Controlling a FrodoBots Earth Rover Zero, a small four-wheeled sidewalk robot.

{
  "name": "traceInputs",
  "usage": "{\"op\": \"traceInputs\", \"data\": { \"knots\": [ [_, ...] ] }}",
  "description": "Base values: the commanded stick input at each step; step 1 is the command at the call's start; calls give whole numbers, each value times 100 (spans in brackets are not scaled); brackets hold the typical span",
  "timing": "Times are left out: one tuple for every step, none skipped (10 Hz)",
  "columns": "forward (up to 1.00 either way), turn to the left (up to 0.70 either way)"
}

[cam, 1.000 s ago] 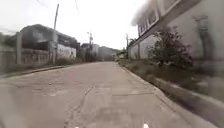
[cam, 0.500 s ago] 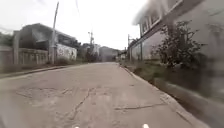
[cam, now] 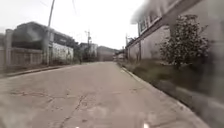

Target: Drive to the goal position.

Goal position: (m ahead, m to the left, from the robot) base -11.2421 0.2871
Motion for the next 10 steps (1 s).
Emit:
{"op": "traceInputs", "data": {
  "knots": [
    [85, 9],
    [85, 2],
    [85, 4],
    [85, 5],
    [85, 3],
    [85, 0],
    [85, -34],
    [85, -17],
    [85, -2],
    [85, 0]
  ]
}}
